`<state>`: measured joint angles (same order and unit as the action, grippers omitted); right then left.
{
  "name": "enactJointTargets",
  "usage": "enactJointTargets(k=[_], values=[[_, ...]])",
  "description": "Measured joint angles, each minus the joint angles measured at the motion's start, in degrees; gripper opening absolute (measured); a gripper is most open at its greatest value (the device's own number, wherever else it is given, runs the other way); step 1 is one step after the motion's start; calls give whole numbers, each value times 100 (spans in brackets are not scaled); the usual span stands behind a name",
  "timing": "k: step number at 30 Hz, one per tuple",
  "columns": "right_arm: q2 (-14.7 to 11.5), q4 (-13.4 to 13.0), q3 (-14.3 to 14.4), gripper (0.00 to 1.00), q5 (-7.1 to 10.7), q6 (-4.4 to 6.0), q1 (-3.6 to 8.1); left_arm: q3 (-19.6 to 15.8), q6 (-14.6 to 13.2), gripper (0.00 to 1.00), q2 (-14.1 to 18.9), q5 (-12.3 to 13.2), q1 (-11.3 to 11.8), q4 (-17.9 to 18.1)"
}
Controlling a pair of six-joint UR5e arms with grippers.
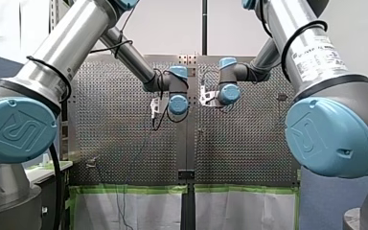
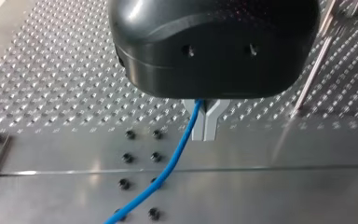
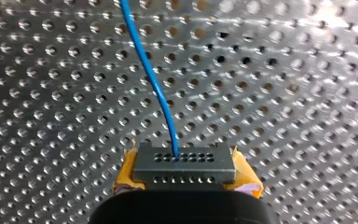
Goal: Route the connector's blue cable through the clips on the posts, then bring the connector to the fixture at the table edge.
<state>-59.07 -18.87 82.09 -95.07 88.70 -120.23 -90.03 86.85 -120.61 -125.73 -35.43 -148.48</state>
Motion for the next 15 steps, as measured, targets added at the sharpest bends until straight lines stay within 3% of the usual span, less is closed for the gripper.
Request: enactJointTargets(k=[6,15], values=[[-187,-197,278,0,25,-6,-37,-266,4,0,0,-8,-140,97],[-223,-462,723,0,190,-17,-93,-481,98,0,0,-31,-376,150]])
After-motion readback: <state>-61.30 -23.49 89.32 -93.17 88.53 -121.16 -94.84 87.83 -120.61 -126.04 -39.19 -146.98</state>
